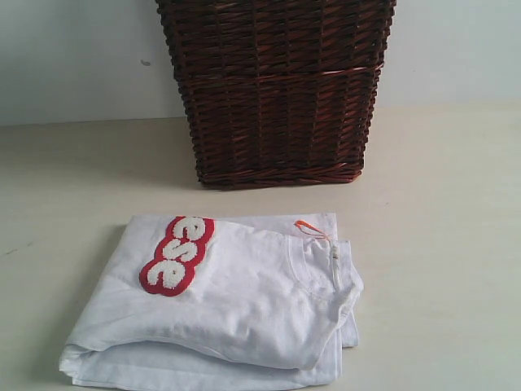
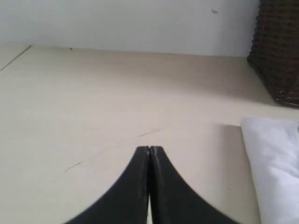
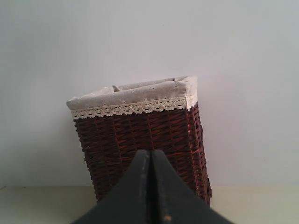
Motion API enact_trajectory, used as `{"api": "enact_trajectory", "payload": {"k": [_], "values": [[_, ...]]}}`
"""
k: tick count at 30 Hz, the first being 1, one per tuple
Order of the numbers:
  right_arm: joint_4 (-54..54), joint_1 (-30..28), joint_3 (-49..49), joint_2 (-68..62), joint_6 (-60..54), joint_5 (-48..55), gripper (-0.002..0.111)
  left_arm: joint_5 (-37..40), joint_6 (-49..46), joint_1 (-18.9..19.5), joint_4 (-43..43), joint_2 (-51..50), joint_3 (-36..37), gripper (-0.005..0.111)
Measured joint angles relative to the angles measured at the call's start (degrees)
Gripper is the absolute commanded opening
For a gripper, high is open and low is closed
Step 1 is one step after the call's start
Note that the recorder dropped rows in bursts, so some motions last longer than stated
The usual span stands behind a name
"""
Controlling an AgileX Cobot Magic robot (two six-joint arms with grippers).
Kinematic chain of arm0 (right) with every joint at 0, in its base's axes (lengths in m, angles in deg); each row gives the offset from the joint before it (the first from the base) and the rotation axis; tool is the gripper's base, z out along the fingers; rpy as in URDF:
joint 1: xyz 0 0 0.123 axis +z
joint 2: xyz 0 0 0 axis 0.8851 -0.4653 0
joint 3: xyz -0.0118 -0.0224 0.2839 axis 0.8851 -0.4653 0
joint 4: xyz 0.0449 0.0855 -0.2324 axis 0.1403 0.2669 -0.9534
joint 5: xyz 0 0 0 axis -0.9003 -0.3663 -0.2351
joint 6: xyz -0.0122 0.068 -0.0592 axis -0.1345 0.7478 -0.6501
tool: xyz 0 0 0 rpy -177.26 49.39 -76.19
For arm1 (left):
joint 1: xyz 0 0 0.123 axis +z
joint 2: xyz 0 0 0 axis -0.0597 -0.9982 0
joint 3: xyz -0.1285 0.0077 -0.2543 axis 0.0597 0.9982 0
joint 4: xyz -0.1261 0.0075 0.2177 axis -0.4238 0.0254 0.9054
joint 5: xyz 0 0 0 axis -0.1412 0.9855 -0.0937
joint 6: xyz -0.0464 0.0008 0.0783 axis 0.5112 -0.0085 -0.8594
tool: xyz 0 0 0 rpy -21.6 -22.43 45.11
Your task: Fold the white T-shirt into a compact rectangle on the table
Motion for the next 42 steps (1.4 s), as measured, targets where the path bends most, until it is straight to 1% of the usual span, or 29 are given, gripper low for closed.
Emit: {"api": "enact_trajectory", "payload": {"k": [6,34,39,42], "values": [[0.0,0.0,0.0,0.0,0.0,0.0,0.0,0.25,0.24,0.75,0.0,0.0,0.0,0.0],[-0.25,0.0,0.0,0.0,0.0,0.1,0.0,0.25,0.33,0.75,0.0,0.0,0.0,0.0],[-4.26,0.0,-0.94,0.0,-0.41,-1.55,0.0,0.25,0.33,0.75,0.0,0.0,0.0,0.0],[-10.72,0.0,-2.91,0.0,2.87,-5.13,0.0,0.25,0.33,0.75,0.0,0.0,0.0,0.0]]}}
